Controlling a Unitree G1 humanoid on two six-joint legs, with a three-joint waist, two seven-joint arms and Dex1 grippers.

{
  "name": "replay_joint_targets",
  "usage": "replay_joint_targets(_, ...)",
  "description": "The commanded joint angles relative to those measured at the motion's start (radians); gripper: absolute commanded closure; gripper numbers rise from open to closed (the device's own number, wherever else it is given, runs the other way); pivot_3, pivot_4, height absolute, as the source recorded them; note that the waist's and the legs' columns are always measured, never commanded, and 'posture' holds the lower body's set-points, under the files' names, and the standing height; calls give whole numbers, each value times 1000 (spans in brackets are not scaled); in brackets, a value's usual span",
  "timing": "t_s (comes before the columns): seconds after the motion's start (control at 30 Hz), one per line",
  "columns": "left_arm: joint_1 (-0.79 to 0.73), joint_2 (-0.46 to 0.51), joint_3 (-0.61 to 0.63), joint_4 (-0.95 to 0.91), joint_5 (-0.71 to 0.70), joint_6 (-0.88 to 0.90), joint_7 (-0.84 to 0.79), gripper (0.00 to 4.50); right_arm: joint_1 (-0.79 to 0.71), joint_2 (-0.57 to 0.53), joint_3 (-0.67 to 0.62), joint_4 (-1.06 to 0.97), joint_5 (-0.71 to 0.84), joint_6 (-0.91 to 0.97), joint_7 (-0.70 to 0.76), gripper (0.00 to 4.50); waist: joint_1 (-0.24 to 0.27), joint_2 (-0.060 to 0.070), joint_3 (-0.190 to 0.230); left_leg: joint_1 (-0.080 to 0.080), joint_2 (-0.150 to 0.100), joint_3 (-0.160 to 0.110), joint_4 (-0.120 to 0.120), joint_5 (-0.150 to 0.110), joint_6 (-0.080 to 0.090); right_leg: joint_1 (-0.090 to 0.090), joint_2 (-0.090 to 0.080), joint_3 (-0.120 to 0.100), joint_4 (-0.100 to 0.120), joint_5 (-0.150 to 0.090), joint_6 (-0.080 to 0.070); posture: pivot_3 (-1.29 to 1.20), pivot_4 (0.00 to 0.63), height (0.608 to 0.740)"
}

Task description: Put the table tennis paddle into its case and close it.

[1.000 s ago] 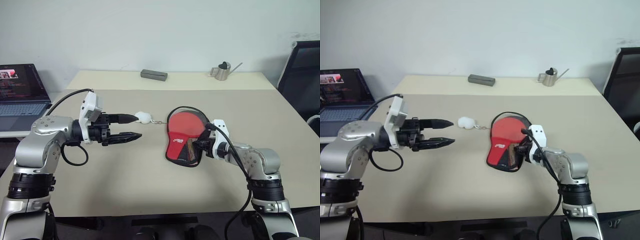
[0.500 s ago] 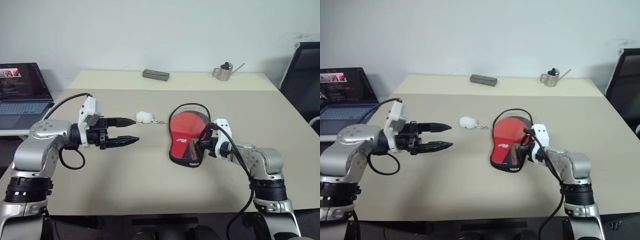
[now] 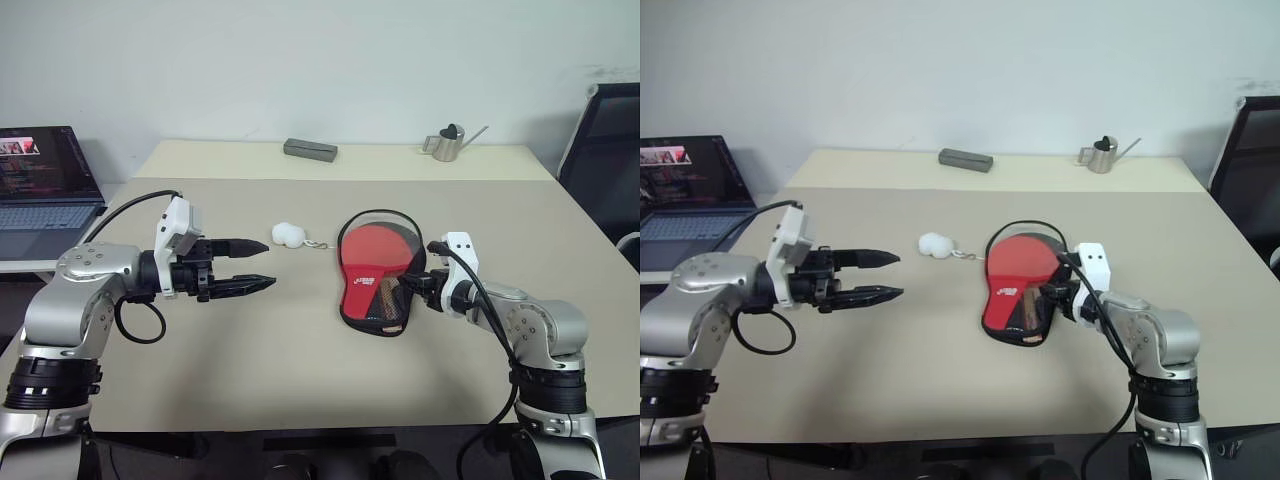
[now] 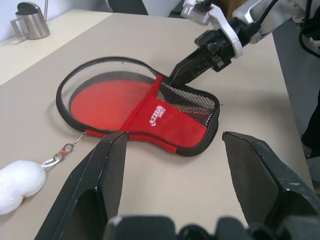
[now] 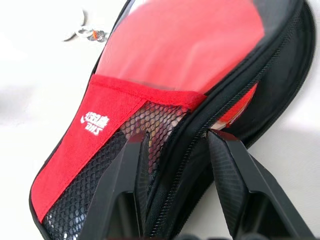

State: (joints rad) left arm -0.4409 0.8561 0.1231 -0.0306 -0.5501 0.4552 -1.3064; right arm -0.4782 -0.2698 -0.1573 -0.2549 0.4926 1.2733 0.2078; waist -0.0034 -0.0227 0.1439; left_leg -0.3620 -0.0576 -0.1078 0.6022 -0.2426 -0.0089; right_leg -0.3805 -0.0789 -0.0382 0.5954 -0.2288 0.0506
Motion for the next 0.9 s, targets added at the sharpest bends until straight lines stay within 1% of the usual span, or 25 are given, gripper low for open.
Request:
replay_joint_targets(0.03, -11, 12, 21, -33, -16, 0, 4, 1222, 12, -12, -2, -29, -20, -15, -18, 2488, 0, 0, 0, 0, 0, 0, 0, 0, 0, 0, 0, 0, 0, 0, 0, 0, 150, 740)
replay_joint_targets(0.13, -12, 12, 20, -33, -16, 0, 6, 1222, 20, -17, 1, -10, -41, -31, -28, 2488, 0, 0, 0, 0, 0, 0, 0, 0, 0, 0, 0, 0, 0, 0, 0, 0, 150, 740)
replay_joint_targets(0.2, -13, 13, 19, -33, -15, 0, 7, 1222, 21, -7, -10, -8, -40, -36, -26, 2128, 0, 0, 0, 0, 0, 0, 0, 0, 0, 0, 0, 0, 0, 0, 0, 0, 150, 740)
replay_joint_targets(0.23, -14, 13, 19, -33, -15, 1, 8, 1222, 20, -2, -11, -11, -39, -39, -23, 1901, 0, 0, 0, 0, 0, 0, 0, 0, 0, 0, 0, 0, 0, 0, 0, 0, 150, 740)
replay_joint_targets(0.3, -15, 13, 19, -32, -15, 2, 10, 1222, 16, 14, -21, -15, -31, -29, -27, 1282, 0, 0, 0, 0, 0, 0, -1, 0, 0, 0, 0, 0, 0, 0, 0, 0, 150, 740)
replay_joint_targets(0.4, -16, 13, 19, -33, -15, 3, 11, 1222, 11, 34, -40, -14, -22, -9, -35, 227, 0, 0, 0, 0, 0, 0, -1, 0, 0, 0, 0, 0, 0, 0, 0, 0, 150, 740)
replay_joint_targets(0.43, -16, 14, 19, -33, -15, 3, 11, 1222, 10, 41, -46, -12, -17, -1, -35, 20, 0, 0, 0, 0, 0, 0, -1, 0, 0, 0, 0, 0, 0, 0, 0, 0, 150, 740)
replay_joint_targets(0.9, -22, 12, 17, -30, -12, 4, 14, 1222, 20, 87, -35, 63, -33, -6, -50, 20, -1, 0, 0, 0, 0, 0, -2, 0, 0, -1, 0, 0, 0, 0, -1, 0, 150, 740)
